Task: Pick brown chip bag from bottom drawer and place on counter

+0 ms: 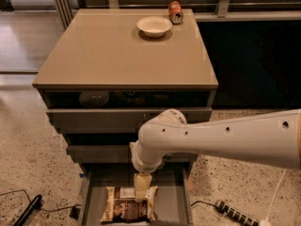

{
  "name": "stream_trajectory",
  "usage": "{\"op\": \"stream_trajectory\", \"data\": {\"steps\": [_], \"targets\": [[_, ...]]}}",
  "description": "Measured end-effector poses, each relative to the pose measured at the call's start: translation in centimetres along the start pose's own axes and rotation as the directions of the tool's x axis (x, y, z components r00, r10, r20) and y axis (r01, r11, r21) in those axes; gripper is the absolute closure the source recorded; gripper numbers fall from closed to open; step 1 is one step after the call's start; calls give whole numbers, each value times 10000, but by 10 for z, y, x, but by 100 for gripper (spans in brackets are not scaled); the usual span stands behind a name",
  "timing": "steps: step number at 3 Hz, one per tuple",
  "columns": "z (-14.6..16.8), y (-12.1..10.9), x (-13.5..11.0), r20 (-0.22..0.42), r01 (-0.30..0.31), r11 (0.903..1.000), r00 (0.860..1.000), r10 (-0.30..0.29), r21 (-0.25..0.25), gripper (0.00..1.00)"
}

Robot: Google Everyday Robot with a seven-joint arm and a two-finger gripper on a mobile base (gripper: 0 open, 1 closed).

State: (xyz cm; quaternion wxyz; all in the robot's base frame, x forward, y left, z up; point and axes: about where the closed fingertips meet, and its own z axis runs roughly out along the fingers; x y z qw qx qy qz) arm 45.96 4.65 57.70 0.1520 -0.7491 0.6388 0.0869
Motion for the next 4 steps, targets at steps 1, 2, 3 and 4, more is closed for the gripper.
{"op": "stream_trajectory", "data": {"steps": [1, 2, 3, 4], "targets": [[-1, 0, 0, 53, -27, 10000, 10000, 27, 68, 0], [-2, -1, -1, 191, -95, 9997, 9998, 90, 239, 0], [35, 22, -4, 561, -212, 9996, 9982, 223, -190, 0], [35, 22, -4, 568, -215, 9996, 9981, 225, -190, 0]]}}
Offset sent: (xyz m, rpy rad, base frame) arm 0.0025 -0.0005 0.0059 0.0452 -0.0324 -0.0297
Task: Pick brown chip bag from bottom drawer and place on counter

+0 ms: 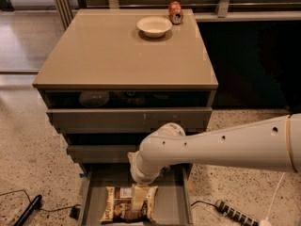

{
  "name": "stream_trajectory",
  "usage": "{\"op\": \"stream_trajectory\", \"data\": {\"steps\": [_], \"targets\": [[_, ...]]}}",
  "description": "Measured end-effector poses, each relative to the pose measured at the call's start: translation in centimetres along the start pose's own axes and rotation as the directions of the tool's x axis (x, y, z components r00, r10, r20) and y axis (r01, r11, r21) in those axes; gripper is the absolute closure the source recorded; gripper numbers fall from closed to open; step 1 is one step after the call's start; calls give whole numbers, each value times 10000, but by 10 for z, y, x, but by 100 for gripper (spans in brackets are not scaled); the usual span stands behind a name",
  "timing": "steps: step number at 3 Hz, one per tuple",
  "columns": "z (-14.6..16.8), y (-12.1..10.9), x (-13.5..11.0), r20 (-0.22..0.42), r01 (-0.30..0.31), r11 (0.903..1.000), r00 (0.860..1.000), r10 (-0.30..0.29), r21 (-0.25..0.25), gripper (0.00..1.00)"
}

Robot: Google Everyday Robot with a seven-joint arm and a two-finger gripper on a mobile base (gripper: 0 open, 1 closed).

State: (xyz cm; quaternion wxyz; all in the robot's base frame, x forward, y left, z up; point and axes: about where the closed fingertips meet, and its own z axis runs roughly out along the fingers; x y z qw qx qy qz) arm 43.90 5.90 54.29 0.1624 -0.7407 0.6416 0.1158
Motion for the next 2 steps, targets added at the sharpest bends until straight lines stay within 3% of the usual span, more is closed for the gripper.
{"op": "stream_trajectory", "data": {"steps": [1, 2], "targets": [[9, -14, -12, 438, 10, 9996, 9990, -23, 294, 0], [34, -48, -42, 916, 181, 9989, 9956, -220, 432, 0]]}}
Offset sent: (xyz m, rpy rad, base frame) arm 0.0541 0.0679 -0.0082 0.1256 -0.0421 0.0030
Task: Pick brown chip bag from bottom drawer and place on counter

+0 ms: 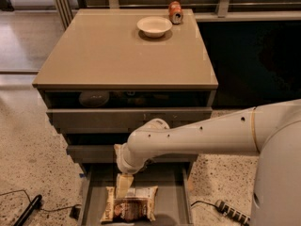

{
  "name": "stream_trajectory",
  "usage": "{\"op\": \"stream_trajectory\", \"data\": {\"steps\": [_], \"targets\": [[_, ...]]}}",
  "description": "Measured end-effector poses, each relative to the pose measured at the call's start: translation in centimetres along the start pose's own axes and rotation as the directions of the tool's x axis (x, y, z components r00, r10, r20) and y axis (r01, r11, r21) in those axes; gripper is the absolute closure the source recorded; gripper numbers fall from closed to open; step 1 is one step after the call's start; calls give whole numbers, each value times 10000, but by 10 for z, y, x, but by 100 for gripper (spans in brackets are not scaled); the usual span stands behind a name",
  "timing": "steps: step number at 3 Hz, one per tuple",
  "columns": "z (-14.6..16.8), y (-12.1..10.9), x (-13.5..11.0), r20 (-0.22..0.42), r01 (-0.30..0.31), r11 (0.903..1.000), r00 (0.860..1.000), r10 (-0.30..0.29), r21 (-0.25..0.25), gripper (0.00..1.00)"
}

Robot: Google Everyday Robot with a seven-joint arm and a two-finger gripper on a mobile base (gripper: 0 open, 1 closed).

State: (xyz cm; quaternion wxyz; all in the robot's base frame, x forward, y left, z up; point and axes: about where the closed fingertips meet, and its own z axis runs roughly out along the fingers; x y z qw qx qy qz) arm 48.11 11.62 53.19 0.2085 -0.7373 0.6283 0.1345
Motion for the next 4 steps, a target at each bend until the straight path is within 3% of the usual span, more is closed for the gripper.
{"op": "stream_trajectory", "data": {"steps": [2, 3, 4], "targets": [[14, 10, 1, 59, -59, 9999, 10000, 60, -104, 0], [56, 50, 6, 175, -72, 9972, 9998, 85, -743, 0], [57, 52, 6, 175, -63, 9970, 9998, 77, -773, 0]]}}
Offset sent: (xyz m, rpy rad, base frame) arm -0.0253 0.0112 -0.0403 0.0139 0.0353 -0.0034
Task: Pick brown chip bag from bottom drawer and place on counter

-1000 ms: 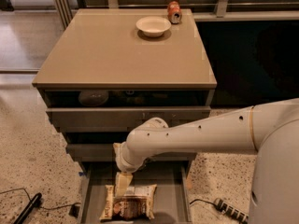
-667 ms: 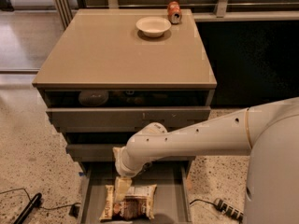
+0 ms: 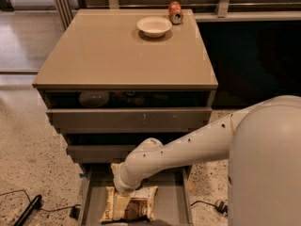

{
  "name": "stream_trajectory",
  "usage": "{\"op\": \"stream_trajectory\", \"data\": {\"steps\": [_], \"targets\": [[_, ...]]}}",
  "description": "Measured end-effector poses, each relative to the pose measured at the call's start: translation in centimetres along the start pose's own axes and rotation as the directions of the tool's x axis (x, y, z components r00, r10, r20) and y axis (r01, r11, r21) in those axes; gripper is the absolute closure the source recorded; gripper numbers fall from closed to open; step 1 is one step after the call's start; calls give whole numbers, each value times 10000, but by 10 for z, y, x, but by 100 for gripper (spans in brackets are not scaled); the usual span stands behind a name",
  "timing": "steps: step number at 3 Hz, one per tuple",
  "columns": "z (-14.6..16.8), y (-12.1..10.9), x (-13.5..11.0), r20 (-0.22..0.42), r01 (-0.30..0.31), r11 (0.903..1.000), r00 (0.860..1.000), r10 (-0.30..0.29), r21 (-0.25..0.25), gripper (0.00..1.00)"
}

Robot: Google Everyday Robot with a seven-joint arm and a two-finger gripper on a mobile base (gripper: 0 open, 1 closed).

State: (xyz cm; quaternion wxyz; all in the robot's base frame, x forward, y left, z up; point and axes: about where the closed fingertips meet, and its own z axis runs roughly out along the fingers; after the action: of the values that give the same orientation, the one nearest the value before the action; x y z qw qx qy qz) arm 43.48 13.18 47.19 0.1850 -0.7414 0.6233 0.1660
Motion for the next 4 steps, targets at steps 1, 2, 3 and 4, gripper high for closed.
{"op": "stream_trajectory", "data": {"steps": [1, 2, 3, 4], "targets": [[9, 2, 3, 146, -18, 10000, 9999, 16, 93, 0], [3, -35, -2, 191, 388, 9906, 9989, -417, 1308, 0], [-6, -76, -6, 236, 549, 9739, 9978, -616, 2202, 0], [0, -73, -7, 450, 432, 9757, 9975, -541, 2148, 0]]}}
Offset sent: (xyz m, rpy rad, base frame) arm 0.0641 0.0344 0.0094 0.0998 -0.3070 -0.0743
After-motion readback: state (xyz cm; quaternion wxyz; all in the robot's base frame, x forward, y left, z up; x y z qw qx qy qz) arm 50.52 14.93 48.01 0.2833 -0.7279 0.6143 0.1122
